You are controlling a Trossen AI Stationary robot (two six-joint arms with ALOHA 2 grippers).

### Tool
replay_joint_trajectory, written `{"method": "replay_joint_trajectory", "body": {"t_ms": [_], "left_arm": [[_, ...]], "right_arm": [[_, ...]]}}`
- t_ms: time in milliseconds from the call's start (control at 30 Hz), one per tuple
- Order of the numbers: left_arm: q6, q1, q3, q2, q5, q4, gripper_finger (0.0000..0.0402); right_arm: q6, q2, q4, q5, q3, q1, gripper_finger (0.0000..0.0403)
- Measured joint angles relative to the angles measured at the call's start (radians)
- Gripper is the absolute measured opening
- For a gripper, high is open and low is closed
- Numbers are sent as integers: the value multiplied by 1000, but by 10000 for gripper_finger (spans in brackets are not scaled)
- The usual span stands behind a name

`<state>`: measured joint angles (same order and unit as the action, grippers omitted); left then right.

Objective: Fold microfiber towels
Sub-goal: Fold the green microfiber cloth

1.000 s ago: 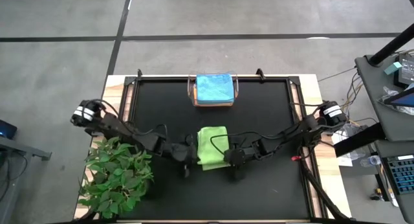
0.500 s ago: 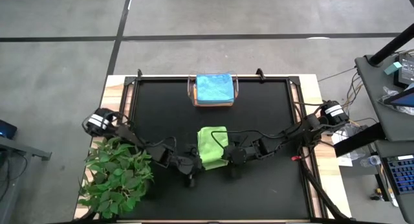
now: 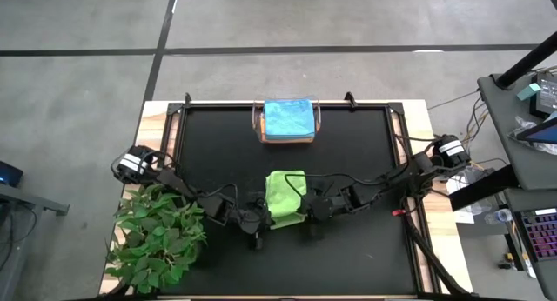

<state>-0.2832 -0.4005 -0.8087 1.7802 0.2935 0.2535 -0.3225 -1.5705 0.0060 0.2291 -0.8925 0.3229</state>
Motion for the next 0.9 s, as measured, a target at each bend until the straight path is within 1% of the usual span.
{"method": "replay_joint_trajectory", "body": {"t_ms": [167, 300, 400, 467, 567, 733, 900], "left_arm": [[-1, 0, 8, 0, 0, 8, 0], [-8, 2, 13, 39, -4, 34, 0], [-32, 8, 2, 65, -41, 54, 0], [-45, 9, 6, 64, -53, 53, 0], [-47, 9, 16, 44, -52, 36, 0], [-50, 9, 17, 17, -52, -31, 0], [-49, 9, 11, 17, -51, -32, 0]], "right_arm": [[1, 10, -2, 0, 0, 5, 12], [27, 12, -5, -1, 0, 19, 12], [35, 13, -27, -2, 0, 32, 12], [48, 13, -54, -6, 0, 41, 12], [75, 13, -96, -48, 0, 51, 12], [86, 13, -161, -54, 0, 58, 12], [117, 13, -132, -78, 0, 61, 12]]}}
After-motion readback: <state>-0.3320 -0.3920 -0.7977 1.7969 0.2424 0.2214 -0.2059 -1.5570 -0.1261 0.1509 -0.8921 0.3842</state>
